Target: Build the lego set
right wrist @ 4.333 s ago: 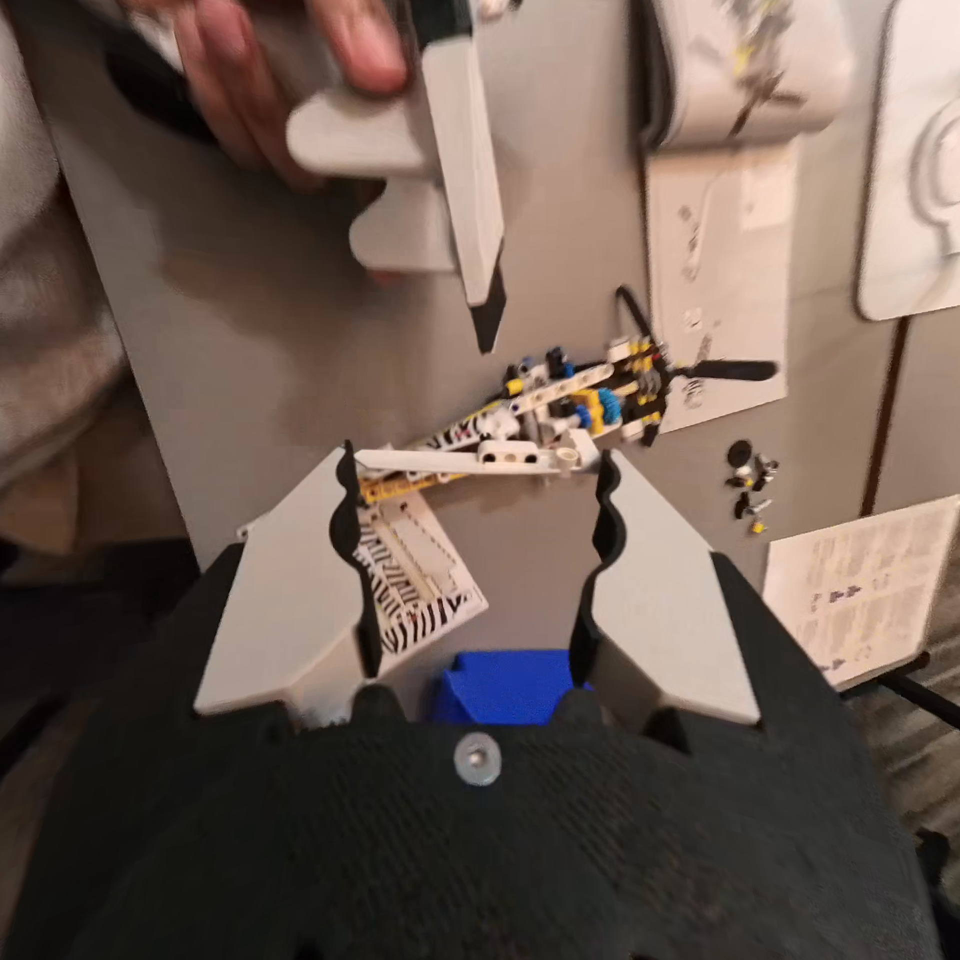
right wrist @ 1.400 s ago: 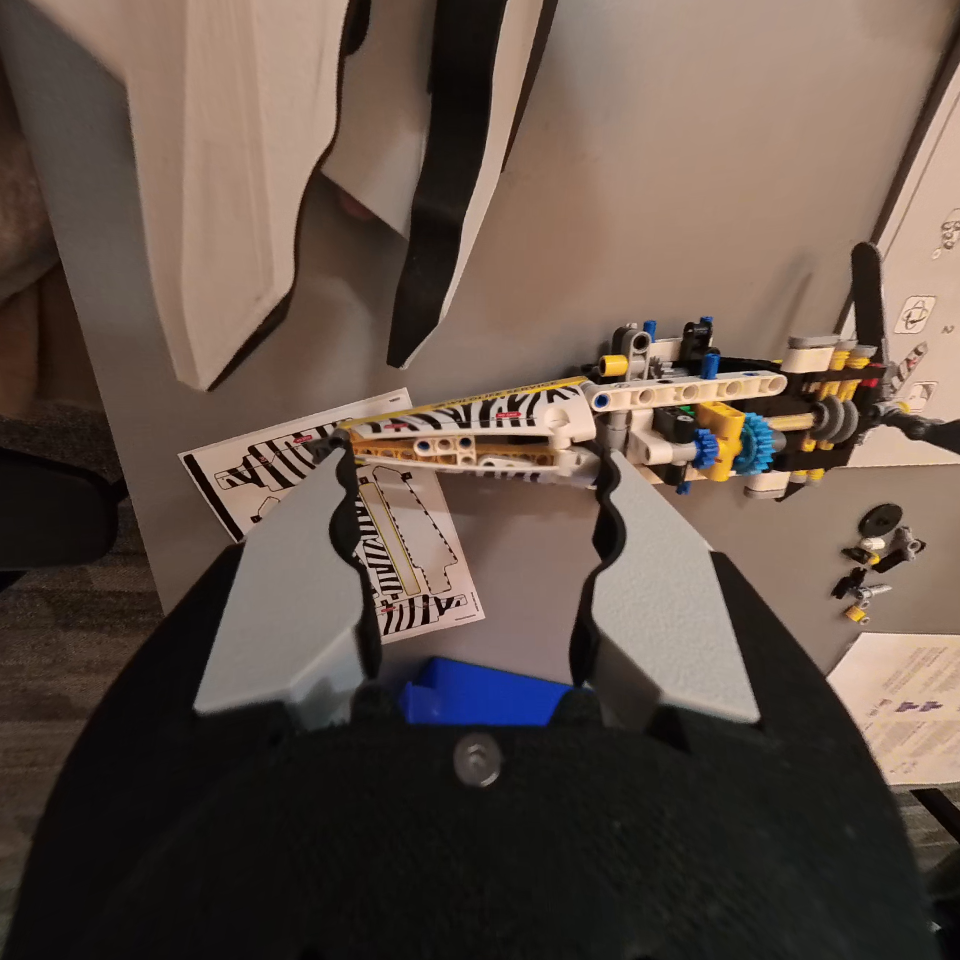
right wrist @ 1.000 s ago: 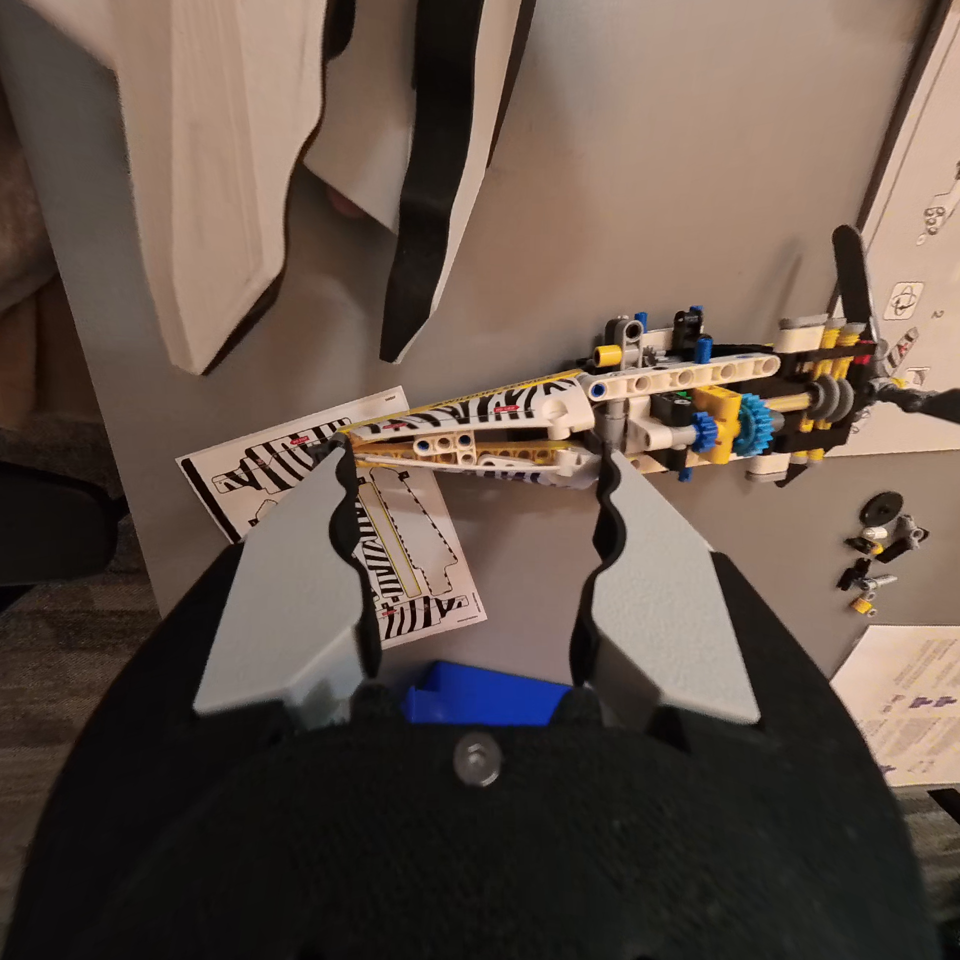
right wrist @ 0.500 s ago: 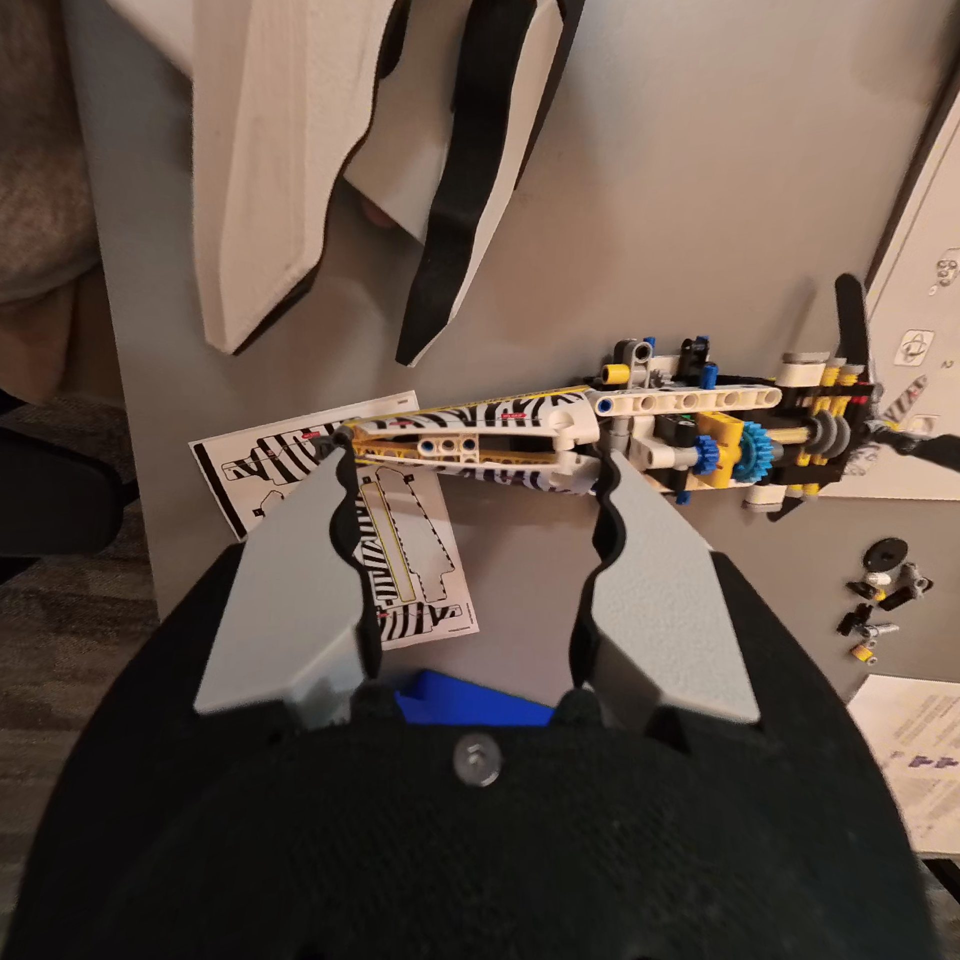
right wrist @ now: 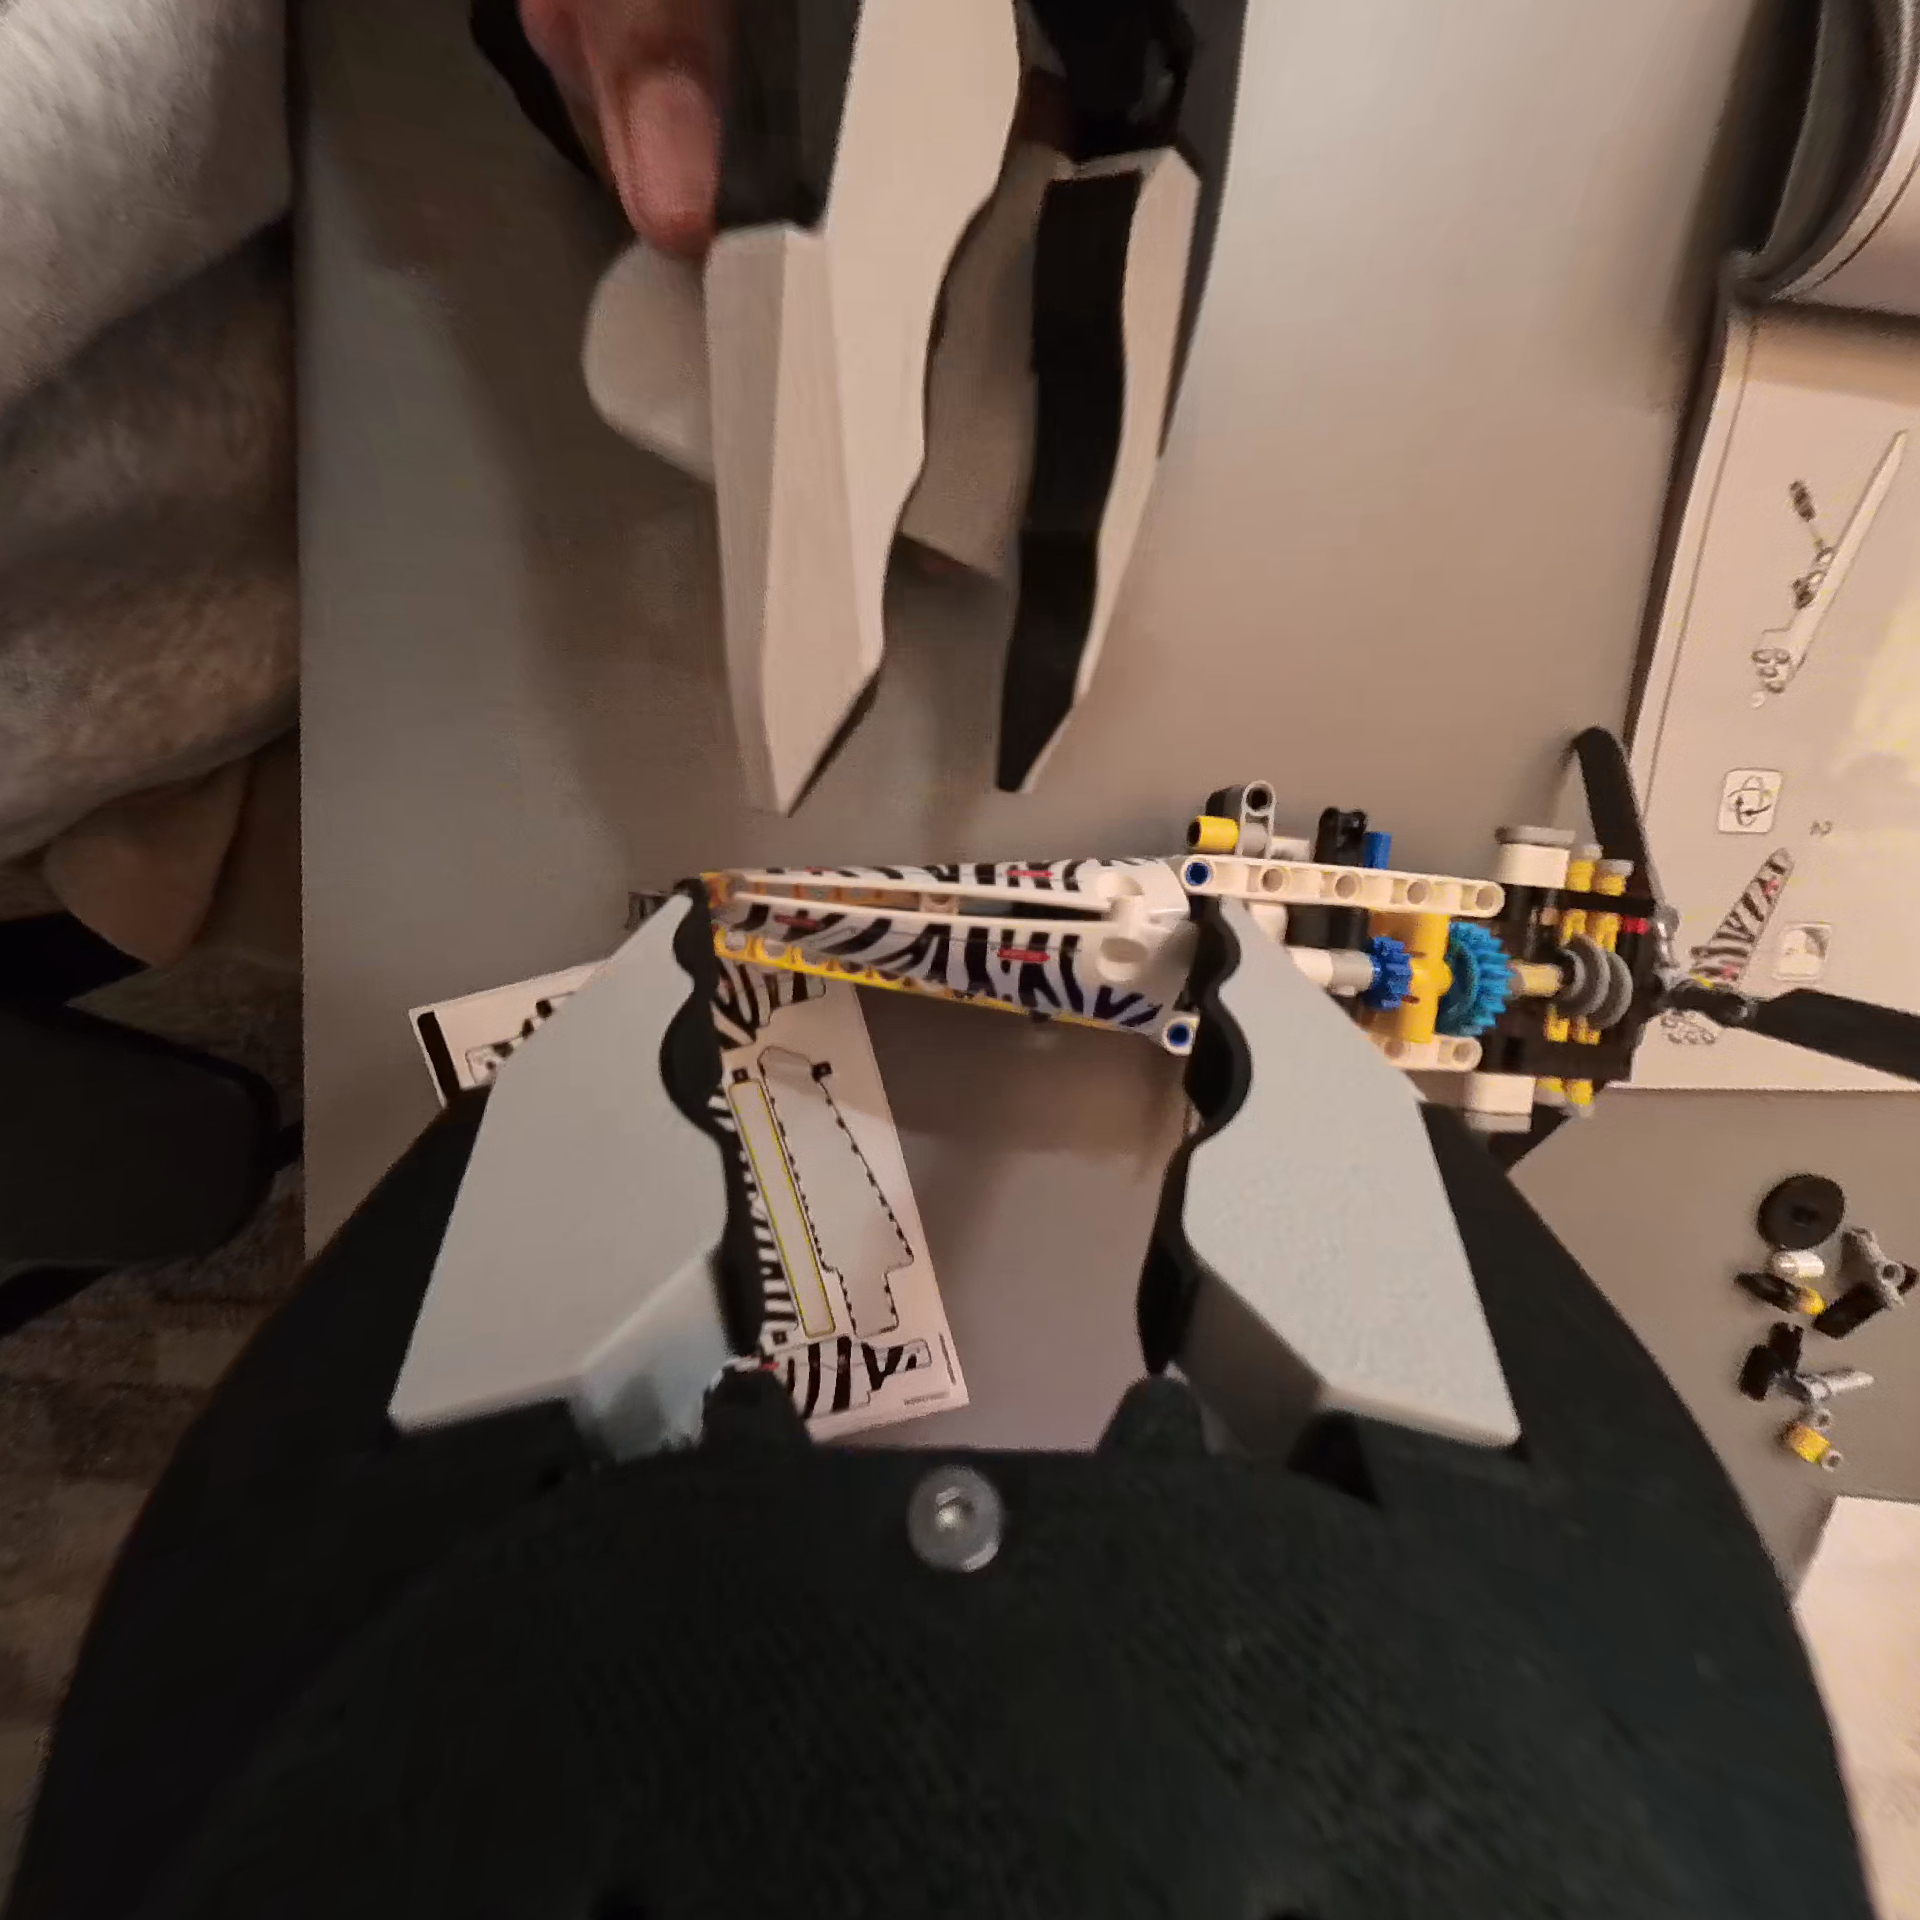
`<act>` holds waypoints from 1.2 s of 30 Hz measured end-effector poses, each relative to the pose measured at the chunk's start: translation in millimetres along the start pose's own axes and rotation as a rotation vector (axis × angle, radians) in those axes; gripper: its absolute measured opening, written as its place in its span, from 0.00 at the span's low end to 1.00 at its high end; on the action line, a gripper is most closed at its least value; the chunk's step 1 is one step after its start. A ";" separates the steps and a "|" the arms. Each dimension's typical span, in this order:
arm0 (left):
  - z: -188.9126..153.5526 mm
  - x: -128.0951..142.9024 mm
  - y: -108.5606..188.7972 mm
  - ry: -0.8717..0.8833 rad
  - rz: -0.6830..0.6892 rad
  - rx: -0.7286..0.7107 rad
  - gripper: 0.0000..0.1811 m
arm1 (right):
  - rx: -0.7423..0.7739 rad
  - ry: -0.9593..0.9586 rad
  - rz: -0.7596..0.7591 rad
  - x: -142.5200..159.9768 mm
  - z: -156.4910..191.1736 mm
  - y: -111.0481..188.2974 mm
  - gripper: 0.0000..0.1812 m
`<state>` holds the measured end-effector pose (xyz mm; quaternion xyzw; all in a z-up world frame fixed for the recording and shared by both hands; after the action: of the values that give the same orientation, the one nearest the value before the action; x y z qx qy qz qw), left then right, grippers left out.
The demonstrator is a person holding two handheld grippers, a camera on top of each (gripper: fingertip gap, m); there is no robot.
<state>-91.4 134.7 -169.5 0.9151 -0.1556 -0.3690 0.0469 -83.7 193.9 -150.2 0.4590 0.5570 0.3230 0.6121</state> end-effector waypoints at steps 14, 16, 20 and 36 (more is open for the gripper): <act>15.3 -0.5 -13.9 -0.065 0.055 -0.165 0.25 | 0.038 -0.053 -0.121 14.1 -1.5 4.0 0.50; 13.7 -0.3 -14.4 -0.066 0.056 -0.149 0.25 | 0.041 -0.039 -0.147 13.5 -1.0 4.7 0.50; -1.8 3.5 -17.5 0.000 0.072 0.023 0.17 | 0.044 -0.024 -0.168 16.2 -0.9 4.0 0.50; 16.1 0.0 -24.9 -0.130 0.095 -0.245 0.22 | 0.030 0.017 -0.231 24.2 0.1 4.2 0.50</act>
<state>-96.2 158.7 -186.1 0.8682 -0.1553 -0.4412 0.1655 -79.0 217.4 -155.6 0.3983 0.6162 0.2457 0.6335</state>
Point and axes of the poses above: each gripper's, where its closed fingertips meet, y back along the fingers, x out of its underside, z = x × y across the jaws, the point moved 4 cm from there along y, back along the fingers, and after that the axes turned 5 degrees about -y, right-handed, at the moved point
